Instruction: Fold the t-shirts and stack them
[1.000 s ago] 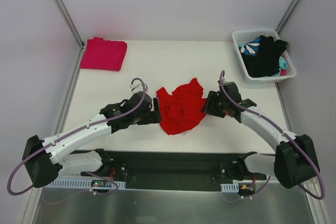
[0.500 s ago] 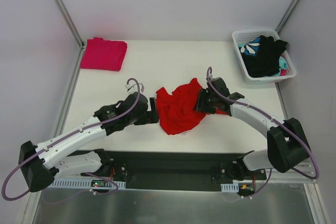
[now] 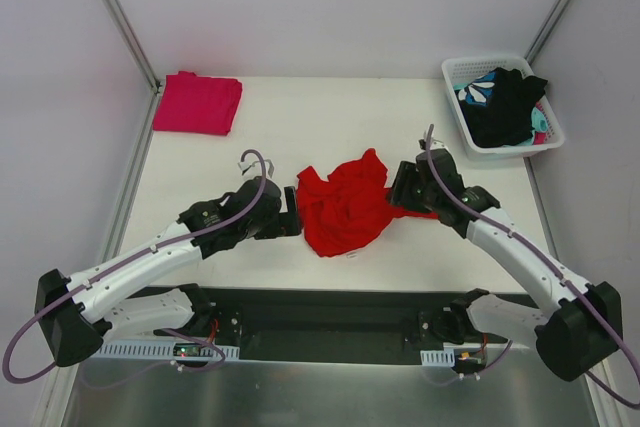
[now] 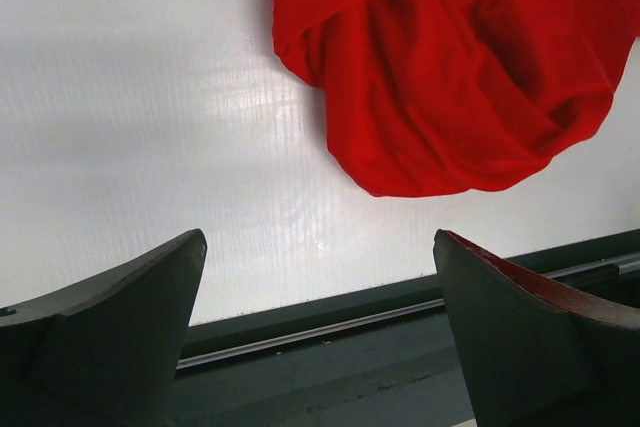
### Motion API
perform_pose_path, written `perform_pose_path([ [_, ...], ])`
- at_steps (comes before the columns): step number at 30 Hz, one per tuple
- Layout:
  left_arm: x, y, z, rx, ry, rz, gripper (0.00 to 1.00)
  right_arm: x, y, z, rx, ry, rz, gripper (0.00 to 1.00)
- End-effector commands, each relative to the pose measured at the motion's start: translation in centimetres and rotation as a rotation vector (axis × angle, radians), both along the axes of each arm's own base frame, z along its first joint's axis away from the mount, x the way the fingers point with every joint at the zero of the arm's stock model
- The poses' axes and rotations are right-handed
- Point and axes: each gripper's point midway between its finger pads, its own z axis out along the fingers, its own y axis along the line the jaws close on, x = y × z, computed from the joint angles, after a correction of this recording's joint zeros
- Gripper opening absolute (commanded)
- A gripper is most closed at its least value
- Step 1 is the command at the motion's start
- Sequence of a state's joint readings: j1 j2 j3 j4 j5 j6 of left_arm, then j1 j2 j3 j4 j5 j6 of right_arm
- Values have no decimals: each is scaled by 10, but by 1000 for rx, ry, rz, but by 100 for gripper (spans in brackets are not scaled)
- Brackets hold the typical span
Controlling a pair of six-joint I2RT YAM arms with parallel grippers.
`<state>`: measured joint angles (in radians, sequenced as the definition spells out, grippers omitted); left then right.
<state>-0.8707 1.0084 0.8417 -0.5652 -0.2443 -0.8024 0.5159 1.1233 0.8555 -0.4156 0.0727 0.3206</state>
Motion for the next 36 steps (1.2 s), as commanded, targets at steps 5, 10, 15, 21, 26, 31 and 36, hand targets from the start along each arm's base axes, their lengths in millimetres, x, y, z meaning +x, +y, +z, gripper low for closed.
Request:
perform_pose_path([
  [5,-1,1,-2,19,4,-6,98,-7,-4,-50,-10,97,-71,53],
  [10,-2,5,-2,22,-4,-3,98,-3,5,-66,-14,129,-57,53],
  [15,-1,5,-1,21,-10,-4,98,9,20,-70,-4,134,-43,49],
  [21,0,4,0,23,-11,-6,98,23,35,-62,-30,137,-10,1],
  [26,0,8,1,21,-20,6,98,41,28,-6,-105,29,18,1],
  [31,-2,5,-3,19,-3,4,98,82,44,114,-79,-207,116,1],
  [36,-2,7,3,5,-19,5,98,94,51,204,19,-373,177,1],
])
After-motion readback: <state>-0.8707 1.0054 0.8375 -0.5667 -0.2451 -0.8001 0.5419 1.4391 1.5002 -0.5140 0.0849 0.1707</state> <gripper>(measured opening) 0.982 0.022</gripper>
